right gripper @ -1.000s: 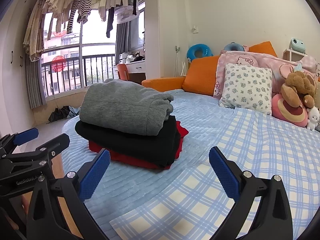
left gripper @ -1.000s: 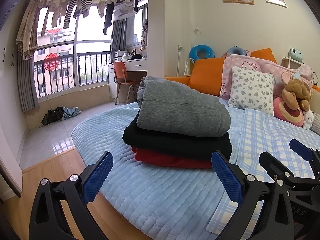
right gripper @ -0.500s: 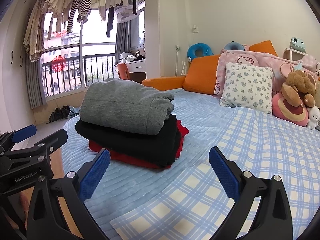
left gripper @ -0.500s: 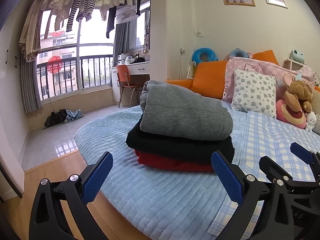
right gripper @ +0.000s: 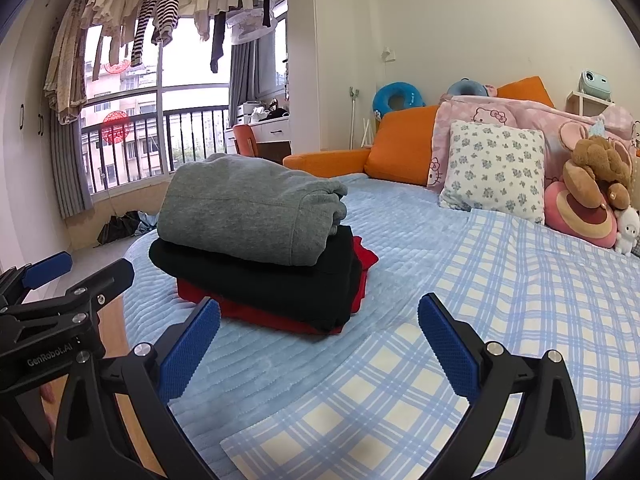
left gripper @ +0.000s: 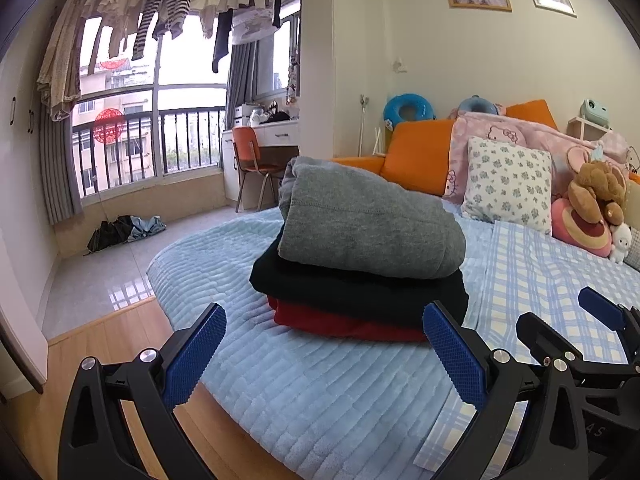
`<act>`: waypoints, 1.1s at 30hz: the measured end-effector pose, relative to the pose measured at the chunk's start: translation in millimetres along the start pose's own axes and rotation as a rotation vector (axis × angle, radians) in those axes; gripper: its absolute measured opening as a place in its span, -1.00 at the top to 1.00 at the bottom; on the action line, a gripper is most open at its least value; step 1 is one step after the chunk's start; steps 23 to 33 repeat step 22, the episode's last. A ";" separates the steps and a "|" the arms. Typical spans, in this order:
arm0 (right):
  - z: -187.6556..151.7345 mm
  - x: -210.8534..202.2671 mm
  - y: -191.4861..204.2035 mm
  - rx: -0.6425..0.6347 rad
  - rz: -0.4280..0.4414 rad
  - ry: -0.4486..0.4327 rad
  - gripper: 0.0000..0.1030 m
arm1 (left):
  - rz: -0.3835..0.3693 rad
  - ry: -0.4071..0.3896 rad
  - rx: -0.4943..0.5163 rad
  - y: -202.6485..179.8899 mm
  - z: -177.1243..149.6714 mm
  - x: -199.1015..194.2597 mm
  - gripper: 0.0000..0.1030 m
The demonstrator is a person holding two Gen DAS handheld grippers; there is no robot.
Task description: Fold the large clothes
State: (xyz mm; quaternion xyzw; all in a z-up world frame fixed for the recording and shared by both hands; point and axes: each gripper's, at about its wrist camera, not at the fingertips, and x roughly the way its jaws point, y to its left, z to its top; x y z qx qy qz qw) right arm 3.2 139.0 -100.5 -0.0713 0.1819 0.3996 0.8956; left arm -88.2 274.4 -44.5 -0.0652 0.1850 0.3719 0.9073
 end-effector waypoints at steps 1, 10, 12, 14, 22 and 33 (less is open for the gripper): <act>-0.4 0.8 -0.1 0.000 0.000 0.003 -0.91 | 0.000 0.001 0.005 -0.4 -0.2 1.1 -0.93; -3.9 3.4 0.5 0.002 -0.002 0.000 -0.91 | 0.034 -0.022 0.035 -4.2 1.0 -0.7 -0.93; -4.6 3.6 0.9 0.001 -0.001 -0.001 -0.91 | 0.035 -0.020 0.028 -3.1 1.5 -0.8 -0.93; -5.2 3.5 1.6 -0.003 -0.002 -0.004 -0.91 | 0.043 -0.015 0.028 -3.4 2.0 0.6 -0.94; -7.1 3.2 3.5 -0.011 0.002 -0.006 -0.91 | 0.047 -0.005 0.031 -1.9 1.4 1.8 -0.94; -7.1 3.2 3.5 -0.011 0.002 -0.006 -0.91 | 0.047 -0.005 0.031 -1.9 1.4 1.8 -0.94</act>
